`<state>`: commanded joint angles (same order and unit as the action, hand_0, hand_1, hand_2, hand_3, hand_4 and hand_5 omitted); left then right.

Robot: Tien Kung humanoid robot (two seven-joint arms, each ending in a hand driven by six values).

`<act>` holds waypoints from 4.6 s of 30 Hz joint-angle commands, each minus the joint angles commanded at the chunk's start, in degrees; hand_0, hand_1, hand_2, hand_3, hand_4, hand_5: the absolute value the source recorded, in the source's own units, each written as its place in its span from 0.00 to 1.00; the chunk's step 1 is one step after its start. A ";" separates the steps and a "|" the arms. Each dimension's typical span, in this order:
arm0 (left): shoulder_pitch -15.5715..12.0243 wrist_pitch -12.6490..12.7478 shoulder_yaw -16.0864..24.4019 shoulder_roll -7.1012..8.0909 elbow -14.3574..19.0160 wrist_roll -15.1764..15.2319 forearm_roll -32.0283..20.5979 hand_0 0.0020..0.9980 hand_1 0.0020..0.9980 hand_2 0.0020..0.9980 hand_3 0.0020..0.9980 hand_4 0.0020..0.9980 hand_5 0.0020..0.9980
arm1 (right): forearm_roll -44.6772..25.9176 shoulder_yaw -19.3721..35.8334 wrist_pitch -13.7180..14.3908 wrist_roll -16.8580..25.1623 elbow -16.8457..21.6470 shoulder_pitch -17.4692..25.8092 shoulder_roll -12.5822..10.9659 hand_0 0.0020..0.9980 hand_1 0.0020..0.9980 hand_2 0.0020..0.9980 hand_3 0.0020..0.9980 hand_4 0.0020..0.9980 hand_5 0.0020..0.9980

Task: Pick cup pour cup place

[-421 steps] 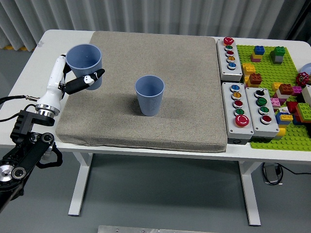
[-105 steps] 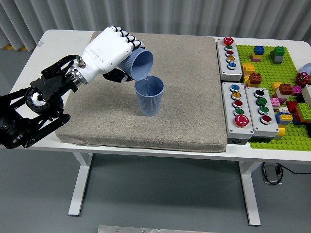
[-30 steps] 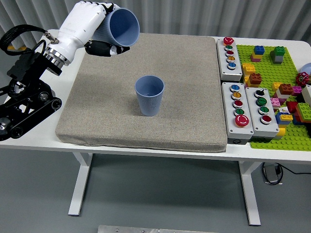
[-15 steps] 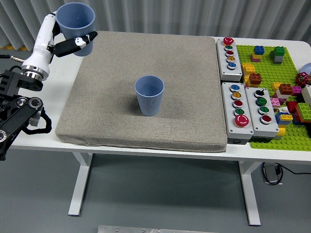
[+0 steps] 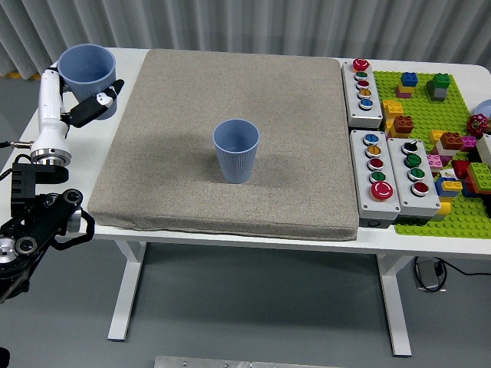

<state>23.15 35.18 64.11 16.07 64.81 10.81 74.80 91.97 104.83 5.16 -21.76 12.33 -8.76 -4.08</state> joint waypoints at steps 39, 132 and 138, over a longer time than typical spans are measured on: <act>-2.65 1.80 -10.56 -7.17 -11.09 15.50 -18.12 0.49 0.48 0.51 0.50 0.79 0.30 | 1.43 0.33 -0.32 0.05 -0.02 -0.46 -0.04 0.70 0.71 0.67 0.63 0.06 0.47; -12.20 -9.22 -0.63 -4.13 -2.76 10.08 -0.24 0.80 0.82 1.00 1.00 1.00 0.51 | 2.44 1.36 -0.53 0.21 -0.12 -0.17 -0.16 0.70 0.71 0.67 0.63 0.05 0.45; -17.32 -9.90 3.02 -2.29 2.40 10.01 0.76 0.80 0.82 1.00 1.00 1.00 0.53 | 2.63 1.54 -0.61 0.24 -0.14 -0.15 -0.16 0.70 0.71 0.66 0.63 0.05 0.45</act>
<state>5.83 25.28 67.13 13.78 67.21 20.82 75.56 94.60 106.38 4.56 -21.51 12.19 -8.91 -4.24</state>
